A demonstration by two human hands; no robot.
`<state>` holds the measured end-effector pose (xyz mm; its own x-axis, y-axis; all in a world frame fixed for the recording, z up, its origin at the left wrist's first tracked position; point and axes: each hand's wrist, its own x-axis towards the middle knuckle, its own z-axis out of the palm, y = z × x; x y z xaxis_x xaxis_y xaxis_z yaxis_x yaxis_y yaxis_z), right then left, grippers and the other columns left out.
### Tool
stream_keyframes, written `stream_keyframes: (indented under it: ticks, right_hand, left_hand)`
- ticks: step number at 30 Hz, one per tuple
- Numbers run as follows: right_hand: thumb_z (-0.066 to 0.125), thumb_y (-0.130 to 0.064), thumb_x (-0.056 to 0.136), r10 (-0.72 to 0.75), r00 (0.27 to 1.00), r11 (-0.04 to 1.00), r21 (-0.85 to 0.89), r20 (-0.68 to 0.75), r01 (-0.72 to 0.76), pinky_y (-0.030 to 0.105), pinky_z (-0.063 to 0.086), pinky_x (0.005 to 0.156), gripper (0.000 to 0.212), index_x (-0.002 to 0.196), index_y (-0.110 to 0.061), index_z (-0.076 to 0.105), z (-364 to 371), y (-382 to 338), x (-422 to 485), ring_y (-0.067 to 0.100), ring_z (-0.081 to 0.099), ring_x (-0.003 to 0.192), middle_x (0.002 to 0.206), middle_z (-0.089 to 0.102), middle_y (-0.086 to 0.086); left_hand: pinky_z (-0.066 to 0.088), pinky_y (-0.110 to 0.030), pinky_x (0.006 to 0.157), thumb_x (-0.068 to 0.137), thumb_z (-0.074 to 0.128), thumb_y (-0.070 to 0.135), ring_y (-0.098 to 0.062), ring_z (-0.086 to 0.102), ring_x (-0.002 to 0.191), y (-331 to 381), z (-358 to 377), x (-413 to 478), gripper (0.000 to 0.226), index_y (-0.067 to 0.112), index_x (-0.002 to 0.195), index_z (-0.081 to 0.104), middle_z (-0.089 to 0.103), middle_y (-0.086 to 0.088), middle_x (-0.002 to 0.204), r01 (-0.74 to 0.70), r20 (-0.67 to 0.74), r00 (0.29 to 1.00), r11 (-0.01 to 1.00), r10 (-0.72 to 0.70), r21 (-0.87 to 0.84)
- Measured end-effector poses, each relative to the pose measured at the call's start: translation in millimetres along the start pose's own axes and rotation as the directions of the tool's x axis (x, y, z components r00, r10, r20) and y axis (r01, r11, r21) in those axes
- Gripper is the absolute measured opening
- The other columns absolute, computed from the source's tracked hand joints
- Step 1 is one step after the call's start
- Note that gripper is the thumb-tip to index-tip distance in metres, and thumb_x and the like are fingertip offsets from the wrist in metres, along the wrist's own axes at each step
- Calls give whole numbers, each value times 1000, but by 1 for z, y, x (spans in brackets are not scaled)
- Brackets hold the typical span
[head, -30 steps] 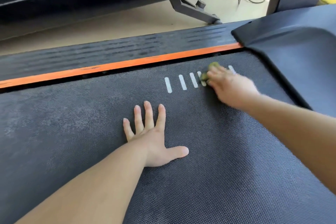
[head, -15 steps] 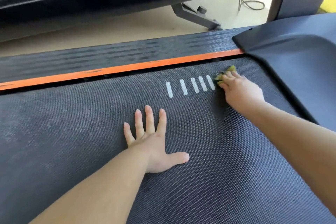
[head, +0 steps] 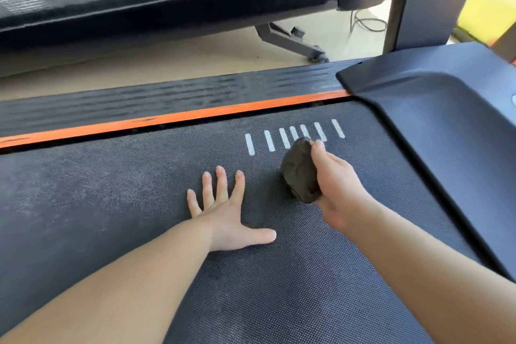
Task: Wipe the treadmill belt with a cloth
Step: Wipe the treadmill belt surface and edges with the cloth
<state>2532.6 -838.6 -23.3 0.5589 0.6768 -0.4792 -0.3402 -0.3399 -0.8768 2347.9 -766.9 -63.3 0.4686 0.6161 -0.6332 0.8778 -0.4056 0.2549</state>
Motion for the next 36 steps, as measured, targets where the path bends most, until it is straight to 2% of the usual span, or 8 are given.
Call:
stream_keyframes:
  ticks: [6,10,13,15,19,22,25,36]
  right_hand:
    - [47,-51,103,113,990,972,198,88,-128,49,53,101,46,116,-12,69,9,-1,-34,23,75,98,104,78,6]
    - [24,-60,105,171,893,954,157,417,-255,45,43,111,66,131,-16,65,18,-1,-52,21,66,120,126,72,3]
    - [31,-61,103,94,948,968,-249,305,-16,46,48,105,61,115,-18,73,12,-2,-57,19,70,110,112,77,-2]
    - [41,-57,99,-183,979,740,-642,93,199,44,54,94,44,98,-25,72,4,7,-50,19,70,96,95,75,-11]
    - [44,-50,100,-427,903,326,-923,50,205,40,25,121,43,134,-31,64,-3,36,-23,22,35,144,149,51,-2]
    - [39,-54,101,-393,918,245,-957,46,153,46,5,127,48,144,-37,53,-3,56,-2,25,15,154,163,32,0]
    - [36,-56,100,-457,889,223,-963,35,153,47,4,127,51,147,-40,48,-1,76,6,25,12,155,166,28,-2]
    - [29,-63,98,-480,877,141,-986,13,93,49,3,126,54,146,-42,44,3,86,16,25,10,154,165,26,-2]
  left_hand:
    - [13,-49,126,72,57,88,-22,14,156,25,-29,-31,93,47,153,36,25,13,166,-152,-180,982,790,54,-594]
    - [52,-25,81,89,64,65,1,71,86,52,-31,-57,41,28,104,74,77,15,93,-239,-262,965,365,-13,-900]
    - [48,-27,65,99,60,46,-16,64,69,42,-32,-50,35,15,85,69,72,3,77,-154,-289,927,459,-239,-875]
    - [47,-31,66,101,53,40,-23,64,75,30,-47,-36,36,11,85,67,71,-2,83,-144,-331,839,411,-431,-900]
    - [56,-40,67,97,49,49,-25,67,69,12,-87,-19,41,14,81,62,68,-8,73,-374,-675,642,621,-362,-689]
    - [50,-21,76,101,56,43,-3,67,84,13,-78,-27,22,25,107,67,69,6,91,-442,-669,743,755,7,-483]
    - [19,-22,118,87,67,61,-4,22,151,4,-39,-33,74,34,152,43,25,12,166,-339,-336,907,914,254,-225]
    - [-12,-49,125,105,16,54,-32,-31,150,16,9,41,77,7,160,-11,-27,-17,165,8,-383,923,996,26,89]
